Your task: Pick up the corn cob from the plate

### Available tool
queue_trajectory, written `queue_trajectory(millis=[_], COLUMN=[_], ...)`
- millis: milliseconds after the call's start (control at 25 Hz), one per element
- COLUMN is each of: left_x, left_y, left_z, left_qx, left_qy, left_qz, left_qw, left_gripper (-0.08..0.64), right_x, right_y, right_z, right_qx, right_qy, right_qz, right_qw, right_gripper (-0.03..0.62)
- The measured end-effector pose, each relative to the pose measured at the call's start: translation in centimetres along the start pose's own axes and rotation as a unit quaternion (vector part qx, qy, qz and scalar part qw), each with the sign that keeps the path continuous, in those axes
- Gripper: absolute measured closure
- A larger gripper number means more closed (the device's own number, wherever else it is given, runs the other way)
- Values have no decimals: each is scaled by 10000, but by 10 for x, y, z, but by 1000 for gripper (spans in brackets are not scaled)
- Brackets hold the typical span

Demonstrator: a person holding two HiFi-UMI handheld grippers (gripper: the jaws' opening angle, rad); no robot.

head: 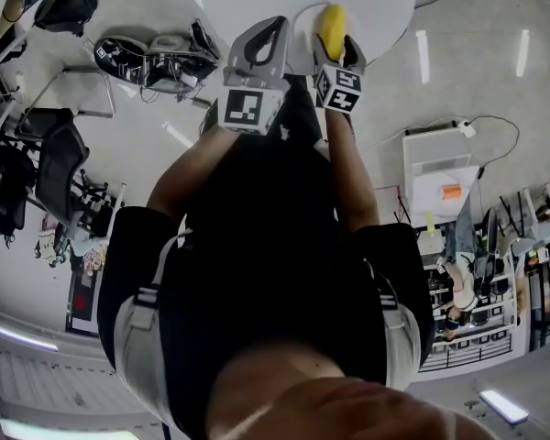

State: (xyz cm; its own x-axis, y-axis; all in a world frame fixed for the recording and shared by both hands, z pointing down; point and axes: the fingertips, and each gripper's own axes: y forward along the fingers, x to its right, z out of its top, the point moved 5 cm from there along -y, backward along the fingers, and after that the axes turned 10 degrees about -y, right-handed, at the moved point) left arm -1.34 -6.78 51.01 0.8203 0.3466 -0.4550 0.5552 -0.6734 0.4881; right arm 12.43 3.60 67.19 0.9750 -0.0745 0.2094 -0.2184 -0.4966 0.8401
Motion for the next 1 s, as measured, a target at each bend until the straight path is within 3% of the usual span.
queue_trajectory(millis=[480, 640, 1000], left_x=[-4, -7, -9], left_y=[0, -2, -8], left_z=[-2, -2, -2], left_qx=[-7, -18, 28], left_qy=[-90, -97, -88], left_qz=[49, 55, 44], left_qw=[9999, 9999, 9999], left_gripper=[554, 554, 554], right_x=[-3, -1, 0], right_y=[10, 11, 11], right_z=[-15, -16, -14], right_qx=[-288, -324, -305], right_qy=[-115, -194, -109], right_qz=[-26, -125, -248], right_qw=[9995, 9992, 9992], right_gripper=[281, 327, 330])
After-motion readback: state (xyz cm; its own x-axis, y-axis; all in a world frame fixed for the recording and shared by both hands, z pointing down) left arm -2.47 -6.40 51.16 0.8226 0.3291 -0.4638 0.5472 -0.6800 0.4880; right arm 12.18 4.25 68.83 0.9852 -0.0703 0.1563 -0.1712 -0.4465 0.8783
